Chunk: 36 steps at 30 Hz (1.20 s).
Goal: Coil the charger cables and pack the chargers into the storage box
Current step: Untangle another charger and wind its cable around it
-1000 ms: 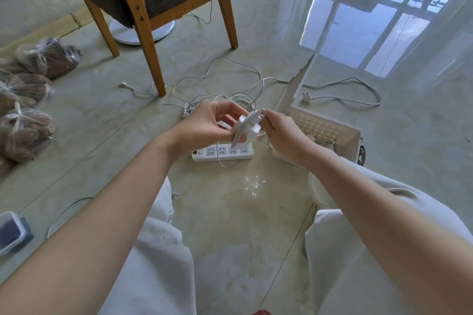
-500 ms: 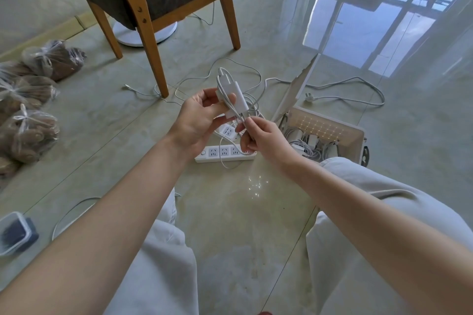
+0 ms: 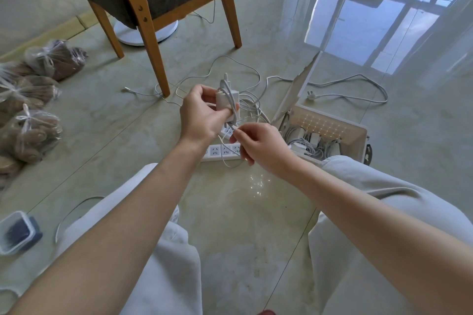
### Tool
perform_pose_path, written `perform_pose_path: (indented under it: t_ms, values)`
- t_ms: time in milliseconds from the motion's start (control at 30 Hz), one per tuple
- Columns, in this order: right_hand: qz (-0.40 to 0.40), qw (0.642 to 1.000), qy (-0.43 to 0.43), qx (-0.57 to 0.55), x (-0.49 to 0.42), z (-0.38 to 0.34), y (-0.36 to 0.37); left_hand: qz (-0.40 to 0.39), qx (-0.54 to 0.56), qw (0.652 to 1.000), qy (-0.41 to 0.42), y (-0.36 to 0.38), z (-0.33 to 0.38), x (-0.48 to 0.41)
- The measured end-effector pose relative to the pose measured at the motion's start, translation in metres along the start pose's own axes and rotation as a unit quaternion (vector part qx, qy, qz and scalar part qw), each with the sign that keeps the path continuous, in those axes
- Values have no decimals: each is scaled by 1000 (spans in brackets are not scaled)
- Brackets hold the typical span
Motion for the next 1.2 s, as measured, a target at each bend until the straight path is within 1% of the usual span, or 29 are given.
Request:
perform_pose_path:
  t_ms: [67, 200, 233, 300, 367, 400, 467, 533, 600, 667, 700, 767, 833, 900, 1000, 1100, 1200]
  values:
    - [-1, 1000, -11, 18, -4, 0, -1, 3, -33, 998, 52, -2, 9, -1]
    - [-119, 992, 1, -48, -4, 7, 14, 12, -111, 981, 157, -4, 31, 4]
    - [-127, 990, 1, -53, -3, 7, 14, 16, -127, 975, 181, -4, 36, 5]
    - [-93, 995, 3, -33, -4, 6, 8, 16, -161, 961, 225, -6, 41, 6]
    - [-40, 999, 9, 33, -8, 7, 2, 6, -208, 940, 271, -3, 46, 10]
    - [-34, 997, 16, 75, -9, 10, 2, 4, -231, 927, 295, -1, 49, 14]
    - [-63, 990, 34, 122, -10, 19, 7, 9, -264, 905, 333, 1, 55, 19]
    - [-95, 989, 41, 103, -7, 23, 12, 15, -288, 891, 350, -1, 57, 19]
    - [-79, 995, 27, 57, -5, 16, 8, 10, -331, 872, 361, -2, 55, 17]
    - [-23, 999, 10, 31, -4, 4, -4, -2, -372, 856, 360, -1, 50, 14]
    - [11, 999, -2, 44, -4, -2, -12, -11, -387, 850, 357, 0, 46, 13]
    - [63, 990, -27, 120, 1, -12, -25, -36, -412, 843, 343, 3, 38, 8]
    - [98, 968, -48, 227, 8, -18, -36, -78, -426, 846, 311, 6, 26, 4]
    - [112, 953, -63, 274, 11, -19, -44, -126, -429, 849, 280, 9, 12, 2]
    - [109, 962, -74, 240, 5, -11, -51, -209, -391, 865, 235, 16, -4, 4]
    - [123, 972, -76, 186, -1, -3, -58, -296, -287, 891, 189, 27, -6, 14]
    - [124, 984, -45, 119, -4, 3, -67, -351, -189, 905, 146, 35, 0, 25]
Point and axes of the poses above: each hand's wrist, its own x-axis away from the middle knuckle, its own y-axis out of the palm, z = x × y, the point moved 8 cm from there along -x, towards the middle knuckle, and after that the axes turned 8 degrees about y, right-handed, at the moved point
